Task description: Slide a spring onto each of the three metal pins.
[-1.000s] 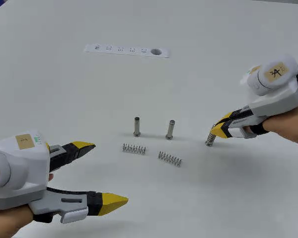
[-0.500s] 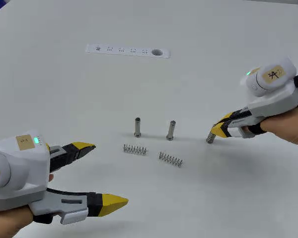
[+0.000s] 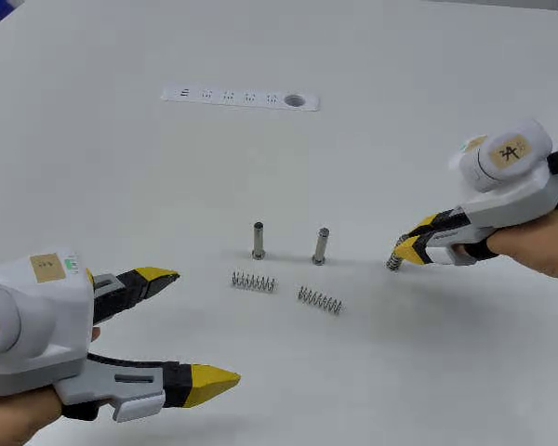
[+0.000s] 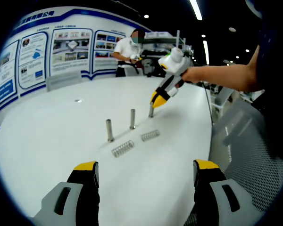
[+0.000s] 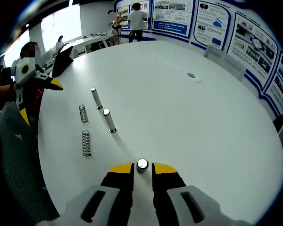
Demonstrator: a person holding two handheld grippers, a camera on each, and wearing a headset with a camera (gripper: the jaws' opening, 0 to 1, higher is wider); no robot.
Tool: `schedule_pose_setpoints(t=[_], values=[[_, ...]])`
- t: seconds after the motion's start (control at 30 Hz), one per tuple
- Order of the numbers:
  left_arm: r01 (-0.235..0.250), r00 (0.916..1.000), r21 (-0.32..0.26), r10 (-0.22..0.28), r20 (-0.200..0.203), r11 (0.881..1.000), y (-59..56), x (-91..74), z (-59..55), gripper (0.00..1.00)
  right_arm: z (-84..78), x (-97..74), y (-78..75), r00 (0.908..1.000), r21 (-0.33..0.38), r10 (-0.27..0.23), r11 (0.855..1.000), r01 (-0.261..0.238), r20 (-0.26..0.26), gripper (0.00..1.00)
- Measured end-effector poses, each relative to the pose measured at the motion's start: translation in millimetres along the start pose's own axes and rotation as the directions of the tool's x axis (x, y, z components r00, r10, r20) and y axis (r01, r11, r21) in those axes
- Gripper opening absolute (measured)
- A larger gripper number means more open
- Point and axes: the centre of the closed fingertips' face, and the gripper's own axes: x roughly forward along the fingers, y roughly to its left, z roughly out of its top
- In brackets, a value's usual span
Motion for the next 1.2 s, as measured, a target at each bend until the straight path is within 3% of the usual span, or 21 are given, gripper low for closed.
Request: schedule_pose_setpoints(t=[0.67, 1.2], values=[[0.003, 1.0000, 0.000, -0.003, 0.005, 1.000, -0.2, 2.0, 0.9, 0.84, -14.4, -6.2, 8.2, 1.0000, 0.007, -0.001, 1.000, 0.001, -0.005, 0.16], [0.004, 1.0000, 0.002, -0.004, 0.006, 1.000, -1.3, 2.1, 1.5, 0.84, -15.8, -0.3, 44.7, 0.9983, -0.020, 0.059, 0.998, -0.059, -0.001, 0.16]])
